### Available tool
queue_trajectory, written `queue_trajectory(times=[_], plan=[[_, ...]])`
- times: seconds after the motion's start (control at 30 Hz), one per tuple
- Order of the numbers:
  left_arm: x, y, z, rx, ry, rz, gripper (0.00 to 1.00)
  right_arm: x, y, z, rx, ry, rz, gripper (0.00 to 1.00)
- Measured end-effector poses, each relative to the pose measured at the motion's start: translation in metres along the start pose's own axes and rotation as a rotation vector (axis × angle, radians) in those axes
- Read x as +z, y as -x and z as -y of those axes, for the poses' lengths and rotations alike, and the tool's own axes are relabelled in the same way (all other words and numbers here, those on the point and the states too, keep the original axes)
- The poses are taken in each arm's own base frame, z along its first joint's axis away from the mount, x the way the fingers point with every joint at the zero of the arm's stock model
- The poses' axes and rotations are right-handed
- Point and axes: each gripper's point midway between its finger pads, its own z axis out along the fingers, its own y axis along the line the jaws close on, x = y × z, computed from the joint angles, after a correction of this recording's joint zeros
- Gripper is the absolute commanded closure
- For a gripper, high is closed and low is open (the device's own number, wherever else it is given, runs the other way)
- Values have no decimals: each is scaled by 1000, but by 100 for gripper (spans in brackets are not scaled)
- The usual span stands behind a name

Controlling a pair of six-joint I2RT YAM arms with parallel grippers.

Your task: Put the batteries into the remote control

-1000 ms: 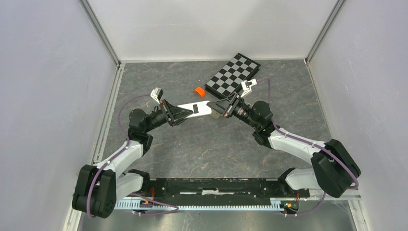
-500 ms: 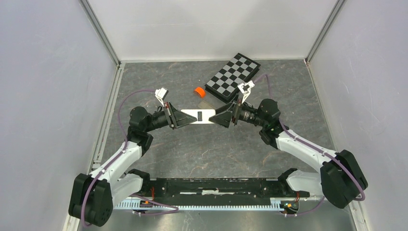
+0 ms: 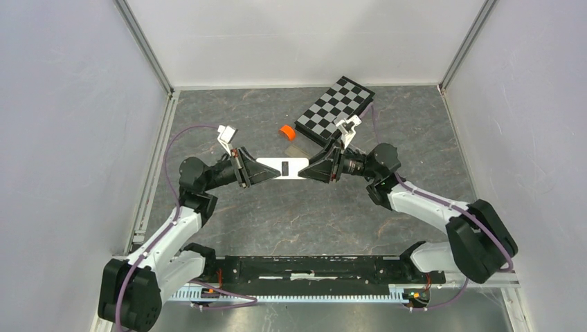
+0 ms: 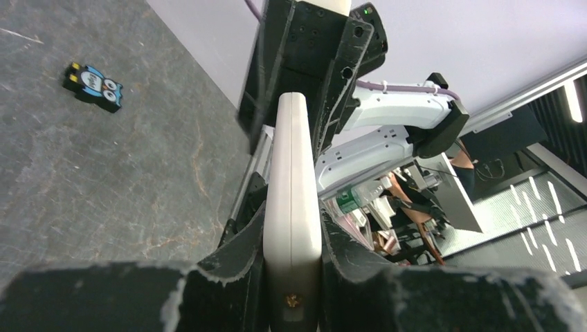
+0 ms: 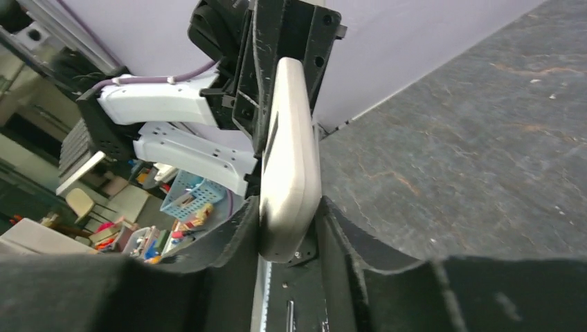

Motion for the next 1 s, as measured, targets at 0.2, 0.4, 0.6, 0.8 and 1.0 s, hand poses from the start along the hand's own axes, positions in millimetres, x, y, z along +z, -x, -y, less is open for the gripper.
queue_trajectory(times=[0.2, 0.4, 0.6, 0.8, 1.0], plan=[[-1, 3, 3, 39, -9, 14, 94, 9, 3, -11, 100, 101, 50, 66], [-2, 2, 5, 76, -16, 5, 75, 20, -1, -14, 144, 121, 38, 91], [-4, 4, -7, 95, 72, 30, 11, 24, 0, 2, 84, 8, 39, 100], [-20, 23, -27, 144, 327, 147, 0, 14, 11, 26, -123, -215, 53, 100], [-76, 54, -56, 179, 743, 383, 0, -8, 7, 83, -420, -575, 11, 100]])
